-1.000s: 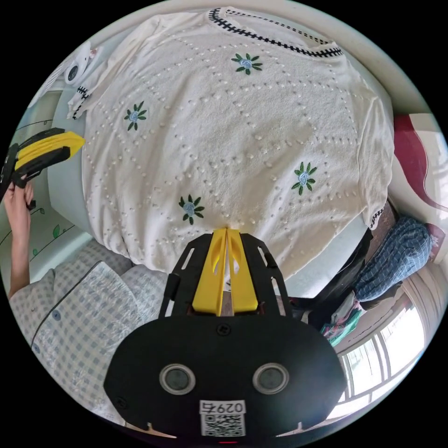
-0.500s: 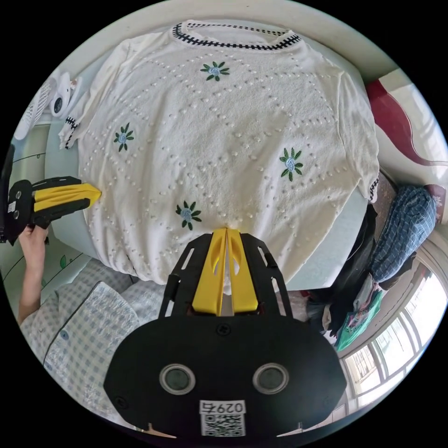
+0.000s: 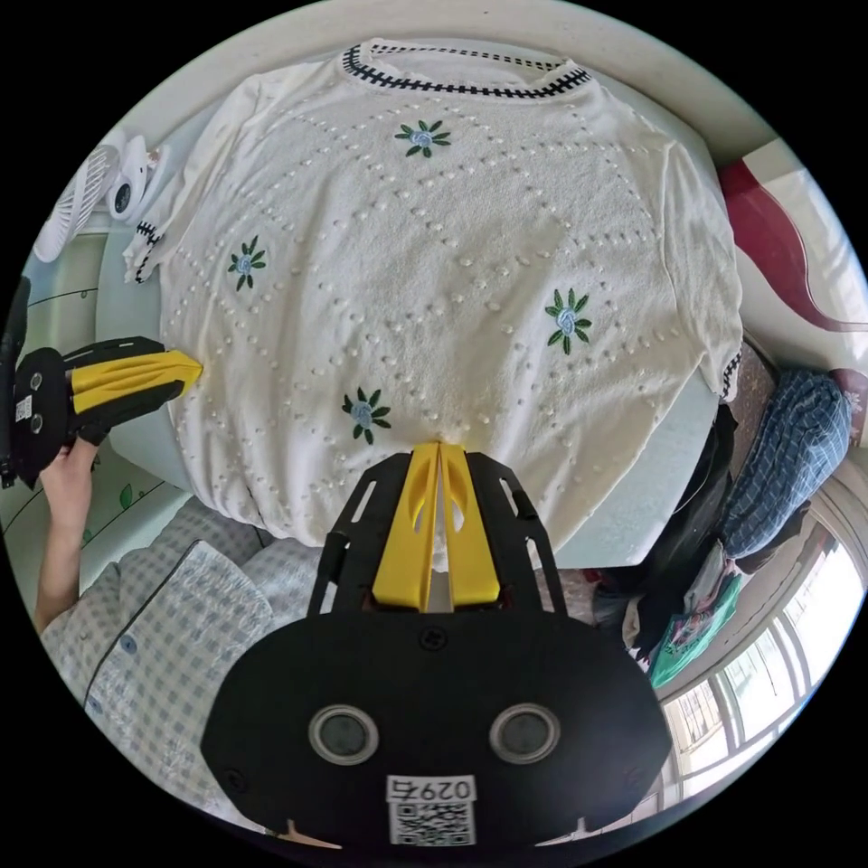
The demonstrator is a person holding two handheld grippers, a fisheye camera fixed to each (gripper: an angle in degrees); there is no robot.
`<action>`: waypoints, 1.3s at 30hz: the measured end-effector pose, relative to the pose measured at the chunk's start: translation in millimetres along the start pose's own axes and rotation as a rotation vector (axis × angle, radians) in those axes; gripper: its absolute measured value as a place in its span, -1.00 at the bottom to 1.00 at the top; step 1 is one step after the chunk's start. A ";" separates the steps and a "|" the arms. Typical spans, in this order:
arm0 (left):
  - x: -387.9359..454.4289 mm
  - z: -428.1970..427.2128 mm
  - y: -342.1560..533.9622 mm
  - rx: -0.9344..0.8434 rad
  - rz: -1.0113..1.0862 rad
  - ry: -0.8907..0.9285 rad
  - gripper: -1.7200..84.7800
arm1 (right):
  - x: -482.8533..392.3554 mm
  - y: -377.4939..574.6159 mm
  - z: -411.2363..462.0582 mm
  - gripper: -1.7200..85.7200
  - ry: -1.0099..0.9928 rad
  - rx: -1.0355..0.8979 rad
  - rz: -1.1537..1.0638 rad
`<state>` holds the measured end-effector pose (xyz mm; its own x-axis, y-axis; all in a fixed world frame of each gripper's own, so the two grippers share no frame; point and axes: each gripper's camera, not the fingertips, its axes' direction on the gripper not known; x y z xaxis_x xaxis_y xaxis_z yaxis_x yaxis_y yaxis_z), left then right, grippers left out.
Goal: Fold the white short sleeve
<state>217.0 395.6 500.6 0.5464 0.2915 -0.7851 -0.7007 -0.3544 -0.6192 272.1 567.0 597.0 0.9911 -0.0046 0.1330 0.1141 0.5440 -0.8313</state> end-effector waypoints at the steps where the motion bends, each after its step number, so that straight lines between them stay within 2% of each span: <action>1: 2.6 0.4 -1.5 -0.006 0.003 -0.013 -0.98 | 2.9 2.4 -0.2 -0.97 -0.007 0.001 -0.003; 5: 14.9 4.9 -5.4 -0.055 0.020 -0.070 -0.98 | 31.8 32.9 -3.1 -0.97 -0.103 0.033 -0.016; 9: 13.2 2.3 31.7 -0.022 -0.012 0.142 -0.98 | 86.2 102.5 -9.6 -0.97 -0.187 0.174 0.155; 14: 8.6 26.8 60.1 -0.002 -0.133 0.253 -0.98 | 145.5 144.4 13.5 -0.97 -0.384 0.156 0.256; 16: 12.4 41.6 60.3 -0.069 -0.149 0.219 -0.98 | 155.0 147.5 18.3 -0.97 -0.363 0.126 0.234; 20: 25.3 38.9 69.0 -0.085 -0.133 0.090 -0.98 | 190.1 160.0 5.6 -0.97 -0.198 0.110 0.277; 22: 26.2 38.7 72.6 -0.090 -0.139 0.097 -0.98 | 210.8 163.7 1.3 -0.97 -0.246 0.084 0.296; 24: 24.6 33.0 76.2 -0.120 -0.165 0.110 -0.98 | 225.2 173.2 -20.8 -0.97 -0.269 0.171 0.252; 29: 11.7 -17.1 71.3 0.082 -0.240 0.023 -0.98 | 234.7 163.3 -49.6 -0.97 -0.305 0.239 0.099; 33: -16.8 -44.9 32.4 0.209 -0.263 -0.003 -0.98 | 225.8 136.1 -43.2 -0.97 -0.281 0.131 -0.039; 37: -48.2 -48.7 -4.6 0.231 -0.318 -0.109 -0.98 | 223.8 132.0 -39.1 -0.97 -0.106 0.069 -0.119; 39: -72.3 -37.9 -26.4 0.195 -0.326 -0.037 -0.98 | 240.5 137.2 -47.2 -0.97 -0.112 0.058 -0.099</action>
<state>213.3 350.1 573.3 0.7405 0.3942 -0.5443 -0.5691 -0.0629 -0.8198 529.4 600.9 489.5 0.9609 0.0313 0.2753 0.2037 0.5935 -0.7786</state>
